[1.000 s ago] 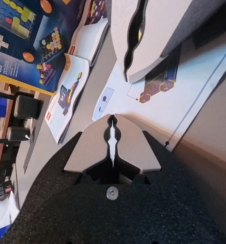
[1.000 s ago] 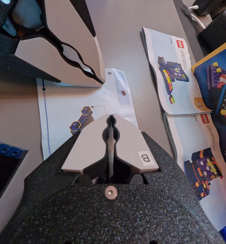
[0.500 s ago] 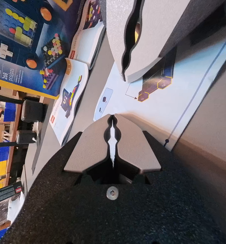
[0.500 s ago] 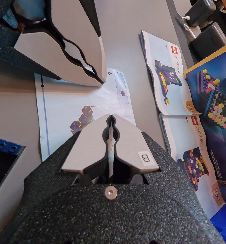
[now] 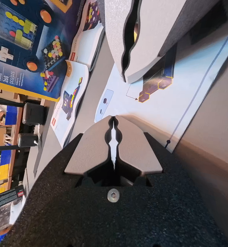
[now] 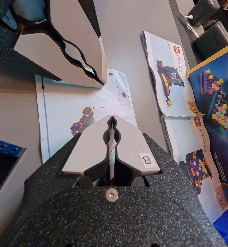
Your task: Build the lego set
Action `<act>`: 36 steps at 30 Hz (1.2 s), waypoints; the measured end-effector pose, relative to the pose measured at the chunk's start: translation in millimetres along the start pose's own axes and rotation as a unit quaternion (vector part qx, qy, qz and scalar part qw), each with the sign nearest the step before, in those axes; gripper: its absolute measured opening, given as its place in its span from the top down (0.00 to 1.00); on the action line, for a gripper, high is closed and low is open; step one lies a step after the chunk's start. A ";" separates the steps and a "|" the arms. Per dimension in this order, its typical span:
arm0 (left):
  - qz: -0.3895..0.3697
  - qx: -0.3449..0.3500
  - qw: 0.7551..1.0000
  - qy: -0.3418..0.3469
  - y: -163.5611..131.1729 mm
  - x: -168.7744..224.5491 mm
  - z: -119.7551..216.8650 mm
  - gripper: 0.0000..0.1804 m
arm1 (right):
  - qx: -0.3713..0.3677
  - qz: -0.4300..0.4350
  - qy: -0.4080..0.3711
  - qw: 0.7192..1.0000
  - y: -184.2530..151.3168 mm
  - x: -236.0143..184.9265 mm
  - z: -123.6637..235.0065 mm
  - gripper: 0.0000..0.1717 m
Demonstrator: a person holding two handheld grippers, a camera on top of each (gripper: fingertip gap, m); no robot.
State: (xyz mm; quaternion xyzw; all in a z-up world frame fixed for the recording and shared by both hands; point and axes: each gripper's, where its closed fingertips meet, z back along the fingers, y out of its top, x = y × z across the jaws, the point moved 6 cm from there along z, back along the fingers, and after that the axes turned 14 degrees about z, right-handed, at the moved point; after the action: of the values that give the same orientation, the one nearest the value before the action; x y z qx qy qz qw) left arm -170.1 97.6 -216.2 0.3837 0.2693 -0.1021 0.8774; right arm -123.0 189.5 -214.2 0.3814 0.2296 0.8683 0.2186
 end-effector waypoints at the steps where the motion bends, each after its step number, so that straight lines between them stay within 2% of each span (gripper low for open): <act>1: -0.004 0.001 1.000 0.001 0.0 0.0 0.0 1.00 | 0.000 0.000 0.001 1.000 0.0 0.1 0.0 1.00; 8: -0.003 0.004 1.000 0.002 0.4 -0.8 -0.3 0.99 | 0.002 -0.006 0.006 1.000 -0.1 1.0 -0.3 1.00; 12: 0.016 0.056 0.997 -0.051 11.8 4.5 8.1 0.94 | 0.005 -0.012 0.013 1.000 -0.5 1.8 -0.6 1.00; 15: 0.031 0.121 0.987 -0.097 37.8 0.3 41.7 0.87 | 0.004 -0.007 0.010 1.000 -0.3 1.7 -0.5 1.00; 18: 0.125 0.149 0.964 -0.182 43.3 -27.6 98.7 0.82 | 0.002 0.002 0.002 1.000 -0.1 0.9 -0.3 1.00; 20: 0.164 0.128 0.958 -0.198 20.4 -70.0 137.7 0.81 | 0.002 0.005 0.000 1.000 0.1 0.6 -0.3 1.00; 23: 0.142 0.025 0.981 -0.132 -37.6 -149.7 182.6 0.84 | 0.002 0.003 0.002 1.000 -0.1 0.8 -0.3 1.00; 25: 0.094 -0.068 0.990 -0.086 -89.2 -197.2 190.0 0.86 | 0.003 -0.001 0.006 1.000 -0.3 1.2 -0.2 1.00; 26: 0.077 -0.114 0.987 -0.088 -117.9 -213.9 187.9 0.90 | 0.003 -0.002 0.006 1.000 -0.3 1.2 -0.1 1.00; 28: 0.086 -0.180 0.969 -0.144 -166.4 -227.7 175.0 0.92 | 0.004 0.001 0.005 1.000 -0.4 0.9 0.2 1.00; 31: 0.081 -0.278 0.942 -0.173 -214.2 -235.7 148.9 0.91 | 0.004 0.005 0.003 1.000 -0.6 0.3 0.7 1.00; 34: 0.055 -0.349 0.916 -0.191 -234.7 -233.4 133.6 0.90 | 0.004 0.005 0.004 1.000 -0.8 0.2 0.9 1.00; 36: 0.064 -0.363 0.906 -0.206 -238.2 -229.0 129.0 0.90 | 0.004 0.004 0.004 1.000 -0.8 0.3 1.0 1.00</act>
State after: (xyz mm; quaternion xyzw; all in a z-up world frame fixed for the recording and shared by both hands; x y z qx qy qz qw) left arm -402.1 -165.8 -165.0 0.0254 0.0760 -0.0181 0.9966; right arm -122.3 190.5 -213.9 0.3799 0.2323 0.8699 0.2122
